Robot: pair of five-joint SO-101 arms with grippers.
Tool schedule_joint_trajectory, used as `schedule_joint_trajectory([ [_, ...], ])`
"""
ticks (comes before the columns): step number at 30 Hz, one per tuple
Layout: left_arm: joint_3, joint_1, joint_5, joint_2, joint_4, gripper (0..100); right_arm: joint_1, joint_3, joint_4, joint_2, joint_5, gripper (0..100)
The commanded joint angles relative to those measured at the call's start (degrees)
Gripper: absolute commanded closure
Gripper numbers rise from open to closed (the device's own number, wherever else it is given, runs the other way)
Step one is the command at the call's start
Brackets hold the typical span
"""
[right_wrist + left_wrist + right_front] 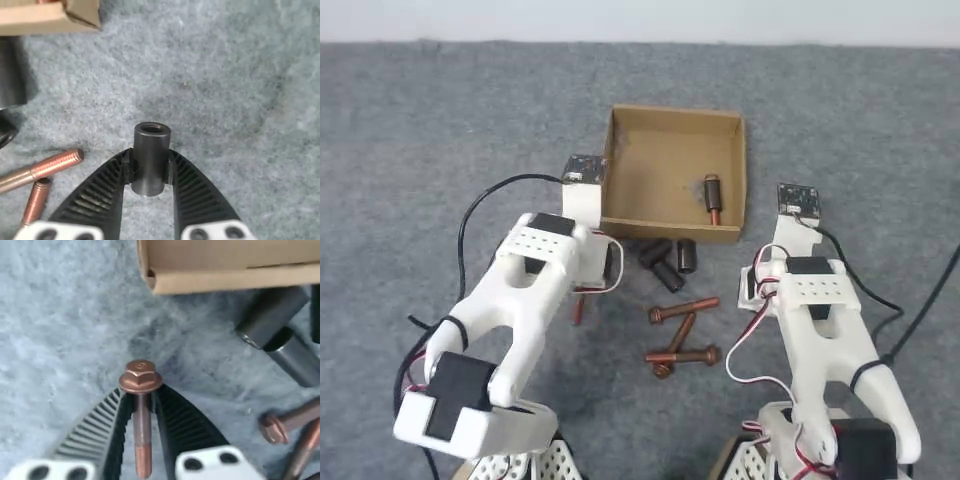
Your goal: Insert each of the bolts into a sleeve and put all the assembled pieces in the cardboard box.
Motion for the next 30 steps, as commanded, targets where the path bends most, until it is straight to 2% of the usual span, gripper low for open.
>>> schedule_joint_trajectory([
  [1,-0.6,-0.5,-1.5,-3.7,-1.2,98,-0.5,-0.1,-0.5,-0.1,0.8,99.1],
  [9,0.7,-0.8,10.8,-3.8,-0.9,76,-0.5,-0.1,-0.4,-0.1,0.8,99.1],
  [18,0.8,-0.5,11.3,-3.7,-1.2,86,-0.5,-0.1,-0.4,-0.1,0.8,99.1],
  [26,-3.1,-0.8,11.3,2.9,-0.8,87,-0.5,-0.1,-0.4,-0.1,0.8,99.1],
  [30,-7.9,-0.9,11.3,7.4,2.5,87,-0.5,-0.1,-0.4,-0.1,0.8,99.1],
])
